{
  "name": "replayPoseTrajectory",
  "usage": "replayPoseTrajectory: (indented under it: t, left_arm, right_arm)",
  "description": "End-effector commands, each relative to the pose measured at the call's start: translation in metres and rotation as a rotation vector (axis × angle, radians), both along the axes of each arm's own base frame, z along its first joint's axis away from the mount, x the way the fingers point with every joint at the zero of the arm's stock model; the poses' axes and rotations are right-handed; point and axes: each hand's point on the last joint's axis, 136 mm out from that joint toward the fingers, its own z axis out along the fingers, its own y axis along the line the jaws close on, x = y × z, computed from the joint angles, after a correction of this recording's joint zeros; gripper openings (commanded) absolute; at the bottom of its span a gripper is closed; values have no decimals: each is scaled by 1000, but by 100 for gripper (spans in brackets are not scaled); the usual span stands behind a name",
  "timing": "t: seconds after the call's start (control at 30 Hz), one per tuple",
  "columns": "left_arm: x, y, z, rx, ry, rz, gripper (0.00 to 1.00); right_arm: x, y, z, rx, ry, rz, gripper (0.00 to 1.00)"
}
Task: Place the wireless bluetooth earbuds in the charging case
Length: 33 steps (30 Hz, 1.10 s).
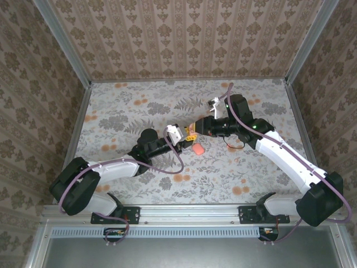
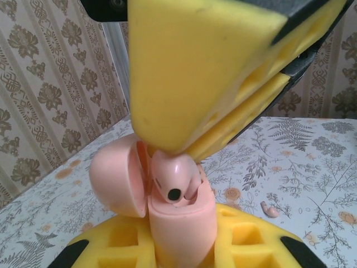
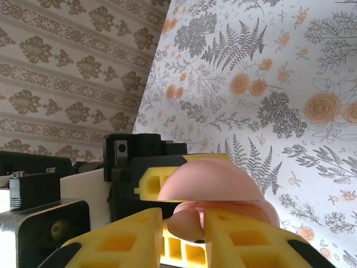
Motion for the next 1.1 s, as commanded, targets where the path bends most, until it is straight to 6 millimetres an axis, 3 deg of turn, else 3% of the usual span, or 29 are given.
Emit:
replayPoseTrajectory:
  t: [0.0,0.2,0.33,0.8,0.93,1.07]
  left_arm:
    - [-2,0,17,-30,-45,-3,10]
    - [-3,0,17,-30,-47,-2,10]
    - [-3,1,16,-29,-46,2,10]
    - [-4,3,14,-27,-44,8,10]
    - [-4,4,14,-28,-44,9,10]
    - [-6,7,13,-23,-41,16,10]
  right_arm:
    - [-11,5,-5,1,18,55,27]
    - [-8,-2,-6,-43,7,21,27]
    - [-5,-7,-1,-57,-17,-3,32]
    - [-11,-18,27,-53,-89,-26,33]
    - [-14,-25,21,-95,-61,-31,32]
    - [-14,-45,15,-149,-18,-45,33]
